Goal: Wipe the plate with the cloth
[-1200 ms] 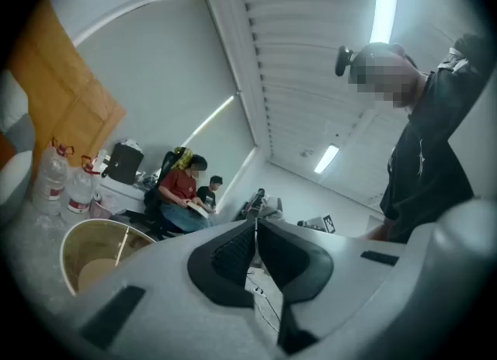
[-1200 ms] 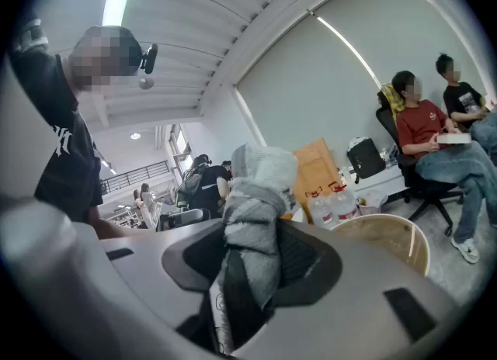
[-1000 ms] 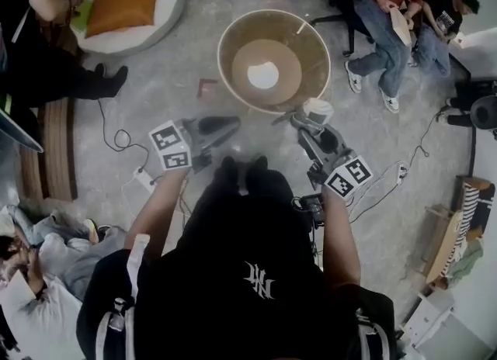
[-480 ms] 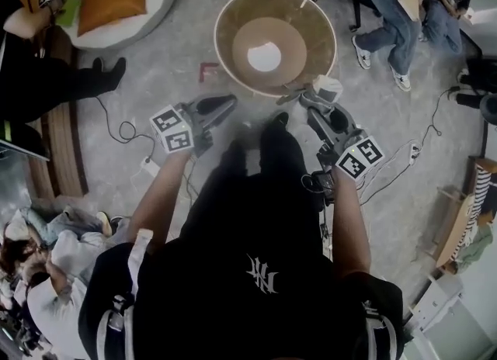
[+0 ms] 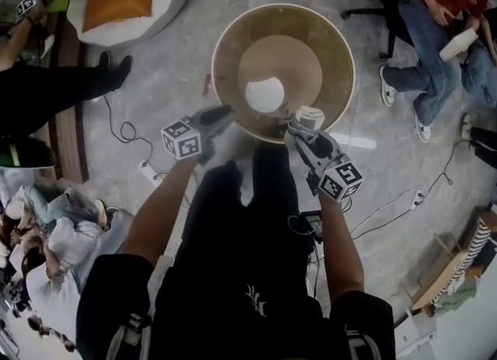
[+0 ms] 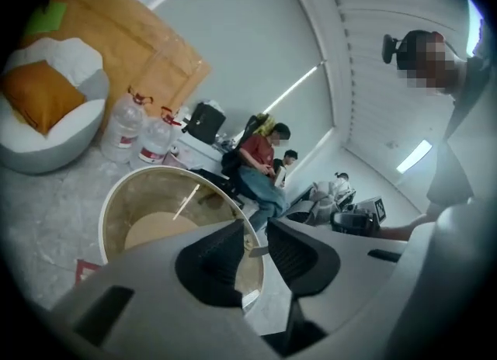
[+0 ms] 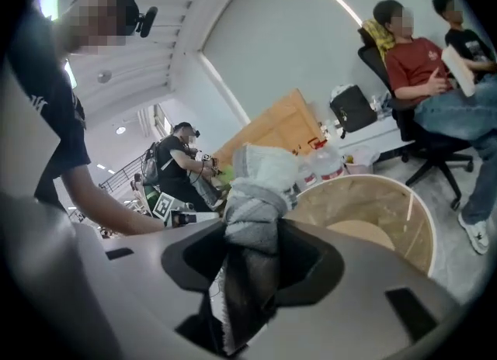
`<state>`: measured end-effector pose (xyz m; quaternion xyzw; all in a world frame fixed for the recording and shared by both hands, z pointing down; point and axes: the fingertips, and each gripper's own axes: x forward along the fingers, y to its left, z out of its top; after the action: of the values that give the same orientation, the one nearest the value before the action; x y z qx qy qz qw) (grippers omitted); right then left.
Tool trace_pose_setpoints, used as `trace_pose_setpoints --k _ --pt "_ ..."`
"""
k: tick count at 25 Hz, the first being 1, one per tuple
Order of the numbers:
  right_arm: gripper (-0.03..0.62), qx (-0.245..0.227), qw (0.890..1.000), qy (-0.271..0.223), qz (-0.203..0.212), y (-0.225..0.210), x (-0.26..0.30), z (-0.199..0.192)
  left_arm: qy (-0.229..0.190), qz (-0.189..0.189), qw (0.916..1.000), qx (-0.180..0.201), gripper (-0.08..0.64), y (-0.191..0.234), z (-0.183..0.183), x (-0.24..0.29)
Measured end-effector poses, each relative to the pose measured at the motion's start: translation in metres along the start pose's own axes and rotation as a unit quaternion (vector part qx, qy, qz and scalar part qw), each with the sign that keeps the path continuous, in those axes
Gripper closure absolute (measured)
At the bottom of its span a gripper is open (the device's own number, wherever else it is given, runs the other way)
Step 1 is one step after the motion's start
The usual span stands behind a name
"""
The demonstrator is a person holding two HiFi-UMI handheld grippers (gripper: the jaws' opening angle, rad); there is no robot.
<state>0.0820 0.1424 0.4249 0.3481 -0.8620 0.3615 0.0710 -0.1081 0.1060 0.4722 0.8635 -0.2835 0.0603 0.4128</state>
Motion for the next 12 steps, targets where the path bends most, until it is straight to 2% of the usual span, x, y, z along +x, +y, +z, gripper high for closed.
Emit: trace_pose_setpoints --k 1,2,4,6,8,12 --pt "0.436 0.004 1.0 0.012 0.008 -0.019 0.015 -0.004 0.004 0.009 0.9999 -0.002 0.487 0.019 0.0 0.017" --pt "0.436 0.007 1.0 0.021 0.014 -0.037 0.029 -0.008 0.013 0.018 0.9997 -0.003 0.545 0.04 -0.003 0.033" --pt "0.436 0.013 0.999 0.033 0.02 -0.073 0.058 -0.018 0.044 0.025 0.9987 -0.007 0.554 0.077 -0.017 0.064" --pt "0.436 0.024 0.998 0.042 0.027 -0.098 0.086 -0.034 0.084 0.014 0.9962 -0.016 0.554 0.106 -0.038 0.089" --pt "0.436 0.03 0.997 0.059 0.035 -0.114 0.114 -0.058 0.115 0.005 0.9929 -0.028 0.554 0.132 -0.057 0.105" --pt "0.436 0.036 0.993 0.1 0.05 -0.132 0.161 -0.103 0.161 0.023 0.9854 -0.052 0.552 0.187 -0.096 0.121"
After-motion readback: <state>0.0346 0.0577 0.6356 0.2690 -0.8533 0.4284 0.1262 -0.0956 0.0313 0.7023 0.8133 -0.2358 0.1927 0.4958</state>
